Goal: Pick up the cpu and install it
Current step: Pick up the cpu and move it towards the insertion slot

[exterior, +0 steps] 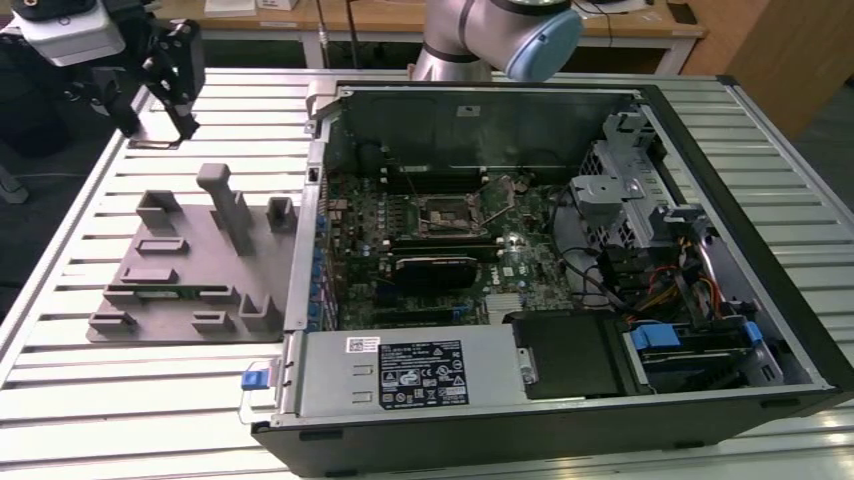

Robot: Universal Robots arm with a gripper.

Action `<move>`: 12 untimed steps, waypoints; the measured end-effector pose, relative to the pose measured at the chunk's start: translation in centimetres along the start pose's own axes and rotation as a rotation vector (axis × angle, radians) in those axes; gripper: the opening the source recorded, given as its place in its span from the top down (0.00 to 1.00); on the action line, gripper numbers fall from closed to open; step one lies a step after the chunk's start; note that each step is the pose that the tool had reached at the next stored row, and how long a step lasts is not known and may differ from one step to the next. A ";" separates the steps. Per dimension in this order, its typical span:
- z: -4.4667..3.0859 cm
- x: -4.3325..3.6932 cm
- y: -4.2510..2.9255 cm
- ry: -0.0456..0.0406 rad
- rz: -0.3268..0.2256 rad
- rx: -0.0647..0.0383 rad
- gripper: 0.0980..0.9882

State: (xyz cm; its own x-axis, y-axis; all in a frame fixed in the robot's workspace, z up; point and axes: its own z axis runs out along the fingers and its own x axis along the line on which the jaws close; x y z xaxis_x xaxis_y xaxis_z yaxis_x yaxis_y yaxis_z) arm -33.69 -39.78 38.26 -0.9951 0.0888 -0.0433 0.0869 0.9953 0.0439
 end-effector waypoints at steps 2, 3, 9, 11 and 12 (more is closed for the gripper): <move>0.02 -0.30 0.03 0.0000 0.000 0.000 0.50; 0.02 -0.46 0.04 0.0000 0.000 0.000 0.50; 0.08 -1.68 0.15 0.0001 0.000 0.000 0.50; 0.10 -2.17 0.19 0.0002 0.000 0.000 0.50; 0.11 -2.41 0.21 0.0002 0.000 0.000 0.50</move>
State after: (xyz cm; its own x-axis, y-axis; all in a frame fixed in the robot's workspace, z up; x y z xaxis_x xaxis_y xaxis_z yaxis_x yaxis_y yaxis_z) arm -31.27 -39.78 38.26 -0.9951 0.0888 -0.0431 0.0869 0.9953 0.0438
